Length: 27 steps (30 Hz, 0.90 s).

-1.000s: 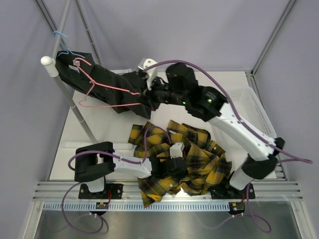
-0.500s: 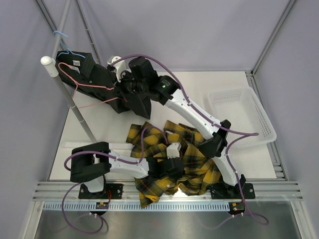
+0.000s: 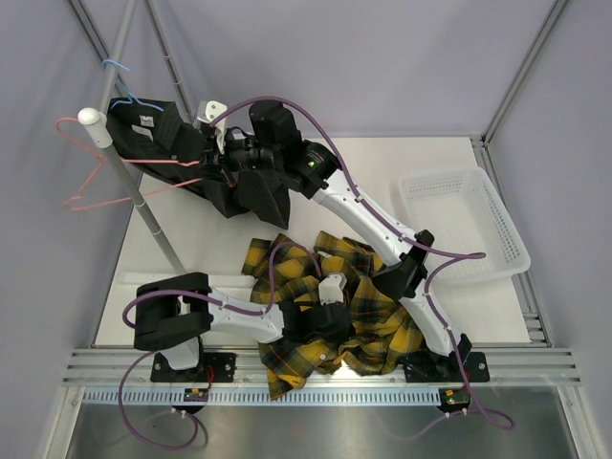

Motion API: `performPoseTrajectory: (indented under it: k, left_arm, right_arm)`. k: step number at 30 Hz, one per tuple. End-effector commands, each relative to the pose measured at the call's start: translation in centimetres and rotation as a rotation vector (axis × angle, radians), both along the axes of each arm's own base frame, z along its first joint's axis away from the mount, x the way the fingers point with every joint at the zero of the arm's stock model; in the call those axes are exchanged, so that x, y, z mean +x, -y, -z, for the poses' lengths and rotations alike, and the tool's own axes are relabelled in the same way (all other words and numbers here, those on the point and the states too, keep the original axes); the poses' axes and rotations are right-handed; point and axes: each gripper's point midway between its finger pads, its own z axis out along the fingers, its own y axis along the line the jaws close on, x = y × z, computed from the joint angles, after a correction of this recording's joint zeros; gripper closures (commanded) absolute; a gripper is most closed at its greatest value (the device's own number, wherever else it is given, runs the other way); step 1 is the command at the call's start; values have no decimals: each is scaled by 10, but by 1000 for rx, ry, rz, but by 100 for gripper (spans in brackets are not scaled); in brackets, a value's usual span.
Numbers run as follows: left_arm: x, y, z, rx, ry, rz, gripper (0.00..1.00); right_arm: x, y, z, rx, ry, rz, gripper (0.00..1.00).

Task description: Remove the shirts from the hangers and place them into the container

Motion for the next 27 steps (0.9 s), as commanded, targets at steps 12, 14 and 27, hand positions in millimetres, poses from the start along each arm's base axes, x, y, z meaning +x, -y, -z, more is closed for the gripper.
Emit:
performPoseTrajectory:
  k: [12, 14, 27]
  left_arm:
    - [-13, -95, 77, 378, -57, 15, 100]
    - [-13, -93, 76, 375, -57, 18, 100]
    - [-18, -88, 82, 356, -83, 26, 100]
  right_arm:
    - [3, 11, -92, 257, 165, 41, 100]
    - [1, 22, -104, 264, 183, 62, 100]
    - [25, 52, -100, 283, 154, 194, 100]
